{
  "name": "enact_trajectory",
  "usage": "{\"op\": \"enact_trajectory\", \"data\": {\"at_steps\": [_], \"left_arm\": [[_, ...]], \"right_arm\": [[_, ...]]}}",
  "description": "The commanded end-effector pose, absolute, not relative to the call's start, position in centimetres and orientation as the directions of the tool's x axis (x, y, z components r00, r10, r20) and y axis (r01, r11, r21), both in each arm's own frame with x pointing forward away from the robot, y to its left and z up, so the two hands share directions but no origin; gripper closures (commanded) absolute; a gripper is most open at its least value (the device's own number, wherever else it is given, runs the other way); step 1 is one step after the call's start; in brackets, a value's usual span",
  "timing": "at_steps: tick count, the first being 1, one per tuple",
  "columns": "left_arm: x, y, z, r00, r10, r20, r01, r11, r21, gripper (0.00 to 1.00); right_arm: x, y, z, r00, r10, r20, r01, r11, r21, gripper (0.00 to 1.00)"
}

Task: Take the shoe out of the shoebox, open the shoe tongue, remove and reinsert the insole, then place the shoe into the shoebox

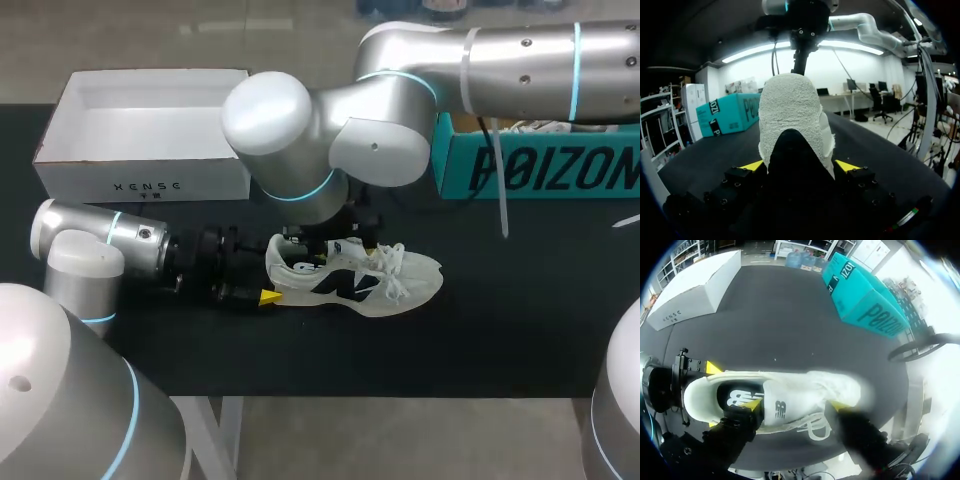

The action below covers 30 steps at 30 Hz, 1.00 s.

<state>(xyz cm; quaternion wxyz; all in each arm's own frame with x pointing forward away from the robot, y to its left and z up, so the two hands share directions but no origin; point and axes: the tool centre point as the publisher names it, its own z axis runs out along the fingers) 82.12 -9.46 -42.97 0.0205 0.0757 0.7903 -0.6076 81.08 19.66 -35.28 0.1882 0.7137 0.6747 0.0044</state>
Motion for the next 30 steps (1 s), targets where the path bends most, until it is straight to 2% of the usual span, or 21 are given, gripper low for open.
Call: {"op": "enact_trajectory", "data": {"at_steps": [1,7,30], "left_arm": [[82.0,-9.5,-43.0,-0.988,0.094,-0.126,0.146,0.253,-0.957,1.0],[82.0,-9.5,-43.0,-0.988,0.094,-0.126,0.146,0.253,-0.957,1.0],[82.0,-9.5,-43.0,-0.988,0.094,-0.126,0.146,0.253,-0.957,1.0]], "right_arm": [[81.4,19.5,-35.7,0.09,0.965,-0.247,0.962,-0.02,0.274,0.91],[81.8,19.3,-35.7,0.091,0.963,-0.254,0.96,-0.017,0.28,1.0],[83.1,14.3,-32.7,0.202,0.965,-0.167,0.941,-0.144,0.305,1.0]]}}
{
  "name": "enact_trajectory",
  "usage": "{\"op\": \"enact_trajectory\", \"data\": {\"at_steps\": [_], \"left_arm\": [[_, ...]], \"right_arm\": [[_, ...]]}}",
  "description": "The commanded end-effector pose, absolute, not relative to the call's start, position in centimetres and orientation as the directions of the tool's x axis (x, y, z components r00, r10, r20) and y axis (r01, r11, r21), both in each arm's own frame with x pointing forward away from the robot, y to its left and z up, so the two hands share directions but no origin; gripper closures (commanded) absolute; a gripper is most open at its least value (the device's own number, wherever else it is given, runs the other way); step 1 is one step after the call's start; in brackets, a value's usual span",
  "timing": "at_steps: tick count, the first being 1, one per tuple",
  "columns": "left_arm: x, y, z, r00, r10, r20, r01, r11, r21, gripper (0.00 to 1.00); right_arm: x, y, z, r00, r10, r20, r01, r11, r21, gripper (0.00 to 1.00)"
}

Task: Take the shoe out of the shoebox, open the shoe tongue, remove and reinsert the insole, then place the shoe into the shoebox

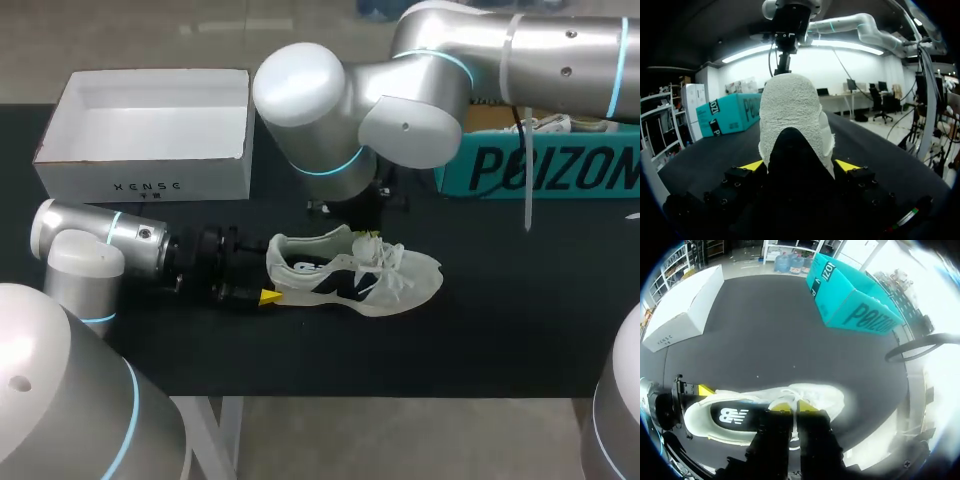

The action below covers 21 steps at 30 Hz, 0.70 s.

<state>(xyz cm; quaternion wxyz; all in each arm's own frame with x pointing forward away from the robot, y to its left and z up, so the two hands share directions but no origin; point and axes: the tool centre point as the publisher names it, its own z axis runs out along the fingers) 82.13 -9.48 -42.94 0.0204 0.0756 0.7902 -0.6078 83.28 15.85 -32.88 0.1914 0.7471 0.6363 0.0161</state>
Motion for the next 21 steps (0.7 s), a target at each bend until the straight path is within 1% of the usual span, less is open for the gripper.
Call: {"op": "enact_trajectory", "data": {"at_steps": [1,14,15,17,19,20,21], "left_arm": [[82.0,-9.5,-43.0,-0.988,0.094,-0.126,0.146,0.253,-0.957,1.0],[82.0,-9.5,-43.0,-0.988,0.094,-0.126,0.146,0.253,-0.957,1.0],[82.0,-9.5,-43.0,-0.988,0.094,-0.126,0.146,0.253,-0.957,1.0],[82.0,-9.5,-43.0,-0.988,0.094,-0.126,0.146,0.253,-0.957,1.0],[82.0,-9.5,-43.0,-0.988,0.094,-0.126,0.146,0.253,-0.957,1.0],[82.0,-9.5,-43.0,-0.988,0.094,-0.126,0.146,0.253,-0.957,1.0],[82.0,-9.5,-43.0,-0.988,0.094,-0.126,0.146,0.253,-0.957,1.0]], "right_arm": [[83.1,14.0,-32.7,0.209,0.965,-0.159,0.94,-0.154,0.304,1.0],[83.1,11.3,-32.4,0.272,0.956,-0.113,0.928,-0.23,0.292,1.0],[83.1,11.2,-32.4,0.275,0.955,-0.111,0.928,-0.233,0.29,0.98],[83.0,11.1,-32.5,0.276,0.955,-0.11,0.928,-0.236,0.288,0.84],[83.0,11.0,-32.5,0.278,0.954,-0.11,0.928,-0.238,0.286,0.64],[82.9,11.0,-32.5,0.278,0.954,-0.109,0.928,-0.238,0.285,0.58],[82.8,11.0,-32.4,0.277,0.955,-0.108,0.929,-0.237,0.286,0.25]]}}
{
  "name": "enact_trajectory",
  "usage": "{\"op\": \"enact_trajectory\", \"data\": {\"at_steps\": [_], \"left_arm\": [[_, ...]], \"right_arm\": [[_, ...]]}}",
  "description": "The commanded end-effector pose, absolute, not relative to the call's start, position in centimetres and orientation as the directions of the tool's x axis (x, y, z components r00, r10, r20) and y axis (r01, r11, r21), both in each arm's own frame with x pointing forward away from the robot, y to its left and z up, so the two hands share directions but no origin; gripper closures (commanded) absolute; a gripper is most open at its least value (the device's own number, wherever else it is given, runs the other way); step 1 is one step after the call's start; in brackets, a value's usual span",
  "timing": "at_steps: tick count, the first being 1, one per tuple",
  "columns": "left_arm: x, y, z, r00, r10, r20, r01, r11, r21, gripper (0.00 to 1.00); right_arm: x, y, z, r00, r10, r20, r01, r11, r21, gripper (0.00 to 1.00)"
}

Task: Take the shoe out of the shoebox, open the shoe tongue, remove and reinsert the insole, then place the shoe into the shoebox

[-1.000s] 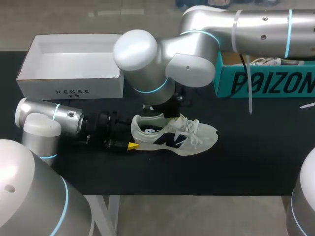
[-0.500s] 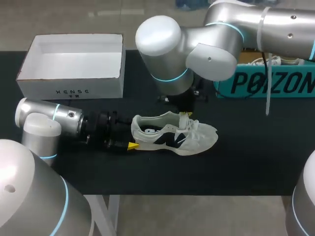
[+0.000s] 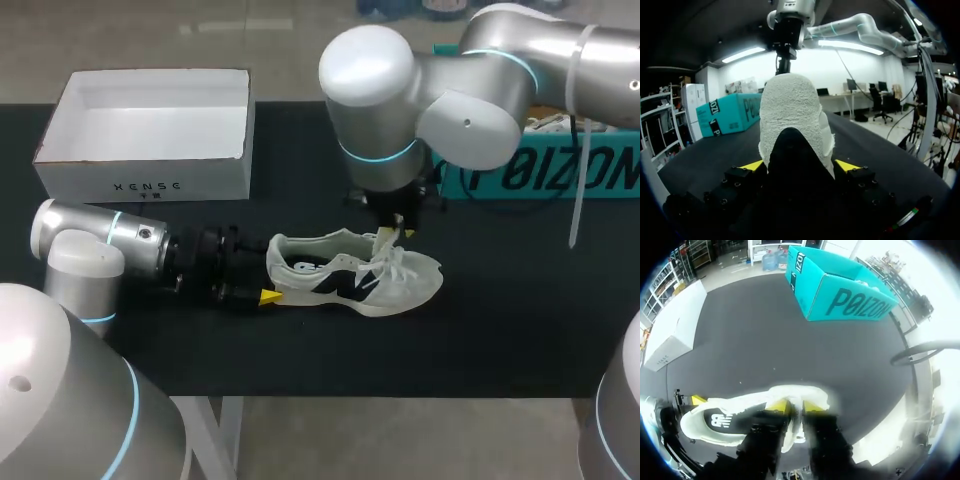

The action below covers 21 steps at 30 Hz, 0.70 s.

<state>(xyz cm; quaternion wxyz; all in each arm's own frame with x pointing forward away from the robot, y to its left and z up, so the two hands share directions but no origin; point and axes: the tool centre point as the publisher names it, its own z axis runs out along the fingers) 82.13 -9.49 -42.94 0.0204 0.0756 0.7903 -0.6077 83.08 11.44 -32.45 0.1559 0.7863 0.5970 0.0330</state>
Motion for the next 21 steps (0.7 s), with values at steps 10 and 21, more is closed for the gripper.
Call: {"op": "enact_trajectory", "data": {"at_steps": [10,21], "left_arm": [[82.0,-9.5,-43.0,-0.988,0.094,-0.126,0.146,0.253,-0.957,1.0],[82.0,-9.5,-43.0,-0.988,0.094,-0.126,0.146,0.253,-0.957,1.0]], "right_arm": [[81.6,11.9,-29.5,0.212,0.975,-0.062,0.935,-0.184,0.304,0.0],[80.2,14.1,-25.9,-0.105,0.993,-0.05,0.954,0.115,0.278,0.0]]}}
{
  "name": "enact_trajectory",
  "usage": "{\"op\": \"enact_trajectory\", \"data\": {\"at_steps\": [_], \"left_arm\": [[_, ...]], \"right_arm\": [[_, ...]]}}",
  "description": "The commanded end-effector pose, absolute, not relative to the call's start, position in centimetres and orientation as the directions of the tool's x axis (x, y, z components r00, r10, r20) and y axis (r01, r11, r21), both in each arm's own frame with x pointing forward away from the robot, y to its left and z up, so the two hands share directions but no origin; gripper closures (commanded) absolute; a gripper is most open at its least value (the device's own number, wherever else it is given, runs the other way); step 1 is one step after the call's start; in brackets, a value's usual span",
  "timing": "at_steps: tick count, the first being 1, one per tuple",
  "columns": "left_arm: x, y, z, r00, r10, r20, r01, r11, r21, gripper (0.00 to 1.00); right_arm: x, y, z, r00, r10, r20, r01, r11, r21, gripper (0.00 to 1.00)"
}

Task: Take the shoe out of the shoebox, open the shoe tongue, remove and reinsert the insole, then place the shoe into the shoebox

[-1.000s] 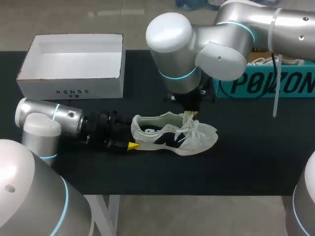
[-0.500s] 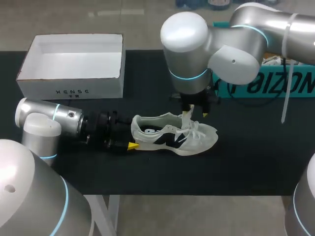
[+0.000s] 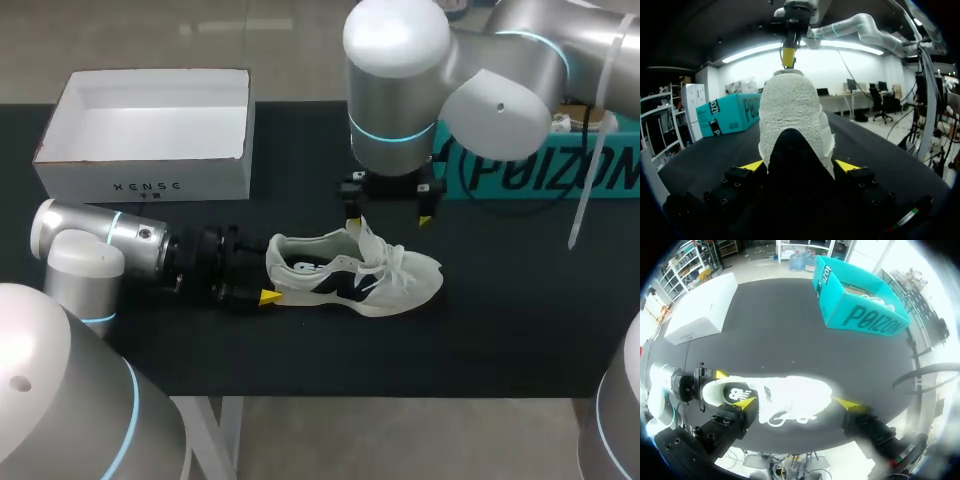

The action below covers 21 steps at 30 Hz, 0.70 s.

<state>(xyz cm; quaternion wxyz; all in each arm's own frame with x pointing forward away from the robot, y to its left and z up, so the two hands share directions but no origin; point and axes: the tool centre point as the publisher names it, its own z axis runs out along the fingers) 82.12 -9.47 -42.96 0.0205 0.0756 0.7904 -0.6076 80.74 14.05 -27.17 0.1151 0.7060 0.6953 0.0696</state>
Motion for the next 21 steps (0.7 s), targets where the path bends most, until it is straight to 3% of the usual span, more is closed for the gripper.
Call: {"op": "enact_trajectory", "data": {"at_steps": [1,3,6,9,11,12,21], "left_arm": [[82.0,-9.5,-43.0,-0.988,0.094,-0.126,0.146,0.253,-0.957,1.0],[82.0,-9.5,-43.0,-0.988,0.094,-0.126,0.146,0.253,-0.957,1.0],[82.0,-9.5,-43.0,-0.988,0.094,-0.126,0.146,0.253,-0.957,1.0],[82.0,-9.5,-43.0,-0.988,0.094,-0.126,0.146,0.253,-0.957,1.0],[82.0,-9.5,-43.0,-0.988,0.094,-0.126,0.146,0.253,-0.957,1.0],[82.0,-9.5,-43.0,-0.988,0.094,-0.126,0.146,0.253,-0.957,1.0],[82.0,-9.5,-43.0,-0.988,0.094,-0.126,0.146,0.253,-0.957,1.0]], "right_arm": [[80.0,14.5,-25.4,-0.187,0.981,-0.053,0.939,0.194,0.285,0.0],[79.6,15.0,-24.8,-0.259,0.962,-0.082,0.914,0.272,0.301,0.0],[79.0,15.6,-23.7,-0.48,0.871,-0.107,0.813,0.488,0.317,0.0],[77.7,16.1,-23.0,-0.745,0.657,-0.119,0.609,0.742,0.282,0.0],[76.3,16.1,-22.7,-0.885,0.436,-0.162,0.379,0.878,0.292,0.0],[76.0,16.1,-22.5,-0.921,0.366,-0.137,0.325,0.912,0.249,0.0],[76.0,16.1,-22.5,-0.921,0.366,-0.137,0.325,0.912,0.249,0.0]]}}
